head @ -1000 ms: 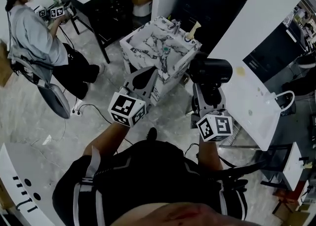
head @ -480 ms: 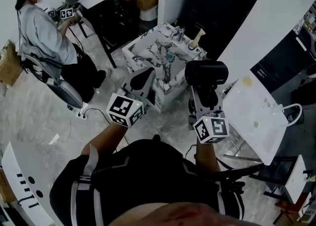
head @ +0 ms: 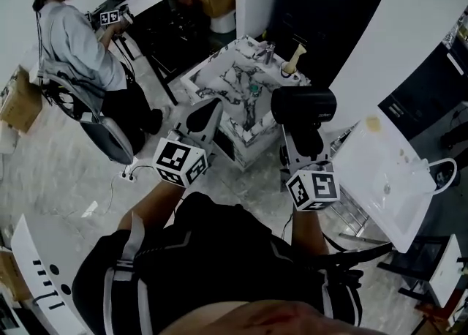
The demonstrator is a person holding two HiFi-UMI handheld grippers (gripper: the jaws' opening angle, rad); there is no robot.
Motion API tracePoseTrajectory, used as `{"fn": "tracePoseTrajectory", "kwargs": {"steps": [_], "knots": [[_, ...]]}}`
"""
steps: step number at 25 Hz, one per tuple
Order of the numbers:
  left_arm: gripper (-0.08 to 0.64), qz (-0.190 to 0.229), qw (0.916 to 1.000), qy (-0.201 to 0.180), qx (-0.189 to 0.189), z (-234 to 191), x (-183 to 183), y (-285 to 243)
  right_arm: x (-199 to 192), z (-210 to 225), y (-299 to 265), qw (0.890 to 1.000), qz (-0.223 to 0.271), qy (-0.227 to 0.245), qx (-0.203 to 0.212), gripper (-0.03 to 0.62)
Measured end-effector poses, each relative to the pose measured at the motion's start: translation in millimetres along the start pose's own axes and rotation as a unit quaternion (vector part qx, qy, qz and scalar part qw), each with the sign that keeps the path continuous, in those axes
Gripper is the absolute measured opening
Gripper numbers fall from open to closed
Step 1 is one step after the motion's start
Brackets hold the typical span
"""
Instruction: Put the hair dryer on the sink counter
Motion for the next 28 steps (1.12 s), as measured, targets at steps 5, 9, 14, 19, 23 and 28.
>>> {"fn": "tracePoseTrajectory", "kwargs": {"steps": [5, 9, 14, 19, 23, 28], "knots": [[0.006, 0.007, 1.0000, -0.002, -0.003, -13.4, -1.4, -10.6, -4.5, -0.5, -16.8, 1.000, 0.000, -0.006, 0.000, 0.258], [0.006, 0.008, 0.9999, 0.005, -0.013, -28.4, -3.6, -20.5, -8.8, -1.1, -34.0, 1.000, -0.008, -0.001, -0.007, 0.258], [0.005, 0.011, 0.9997, 0.011, -0.021, -62.2, -3.7, -33.5, -7.4, -8.7, -69.3, 1.000, -0.007, 0.002, -0.016, 0.258], [0.006, 0.012, 0.9994, 0.007, -0.032, -103.1, 0.0, -45.7, -8.1, -24.1, -113.8, 1.000, -0.012, 0.004, -0.022, 0.258], [0.005, 0.008, 0.9990, 0.007, -0.044, -136.1, 0.5, -53.3, -5.6, -37.5, -144.7, 0.999, -0.009, 0.008, -0.030, 0.258], [0.005, -0.001, 0.9982, 0.012, -0.058, -175.1, -6.4, -62.5, -6.8, -51.6, -180.1, 0.999, -0.012, 0.011, -0.043, 0.258]]}}
Point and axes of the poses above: the fingertips, and each gripper's own axes: y backward along the fingers, z to its right, x out of its top, the point moved 5 cm from there along y, backward along the fingers, and after that the axes turned 6 degrees about -z, right-handed, at the moved point
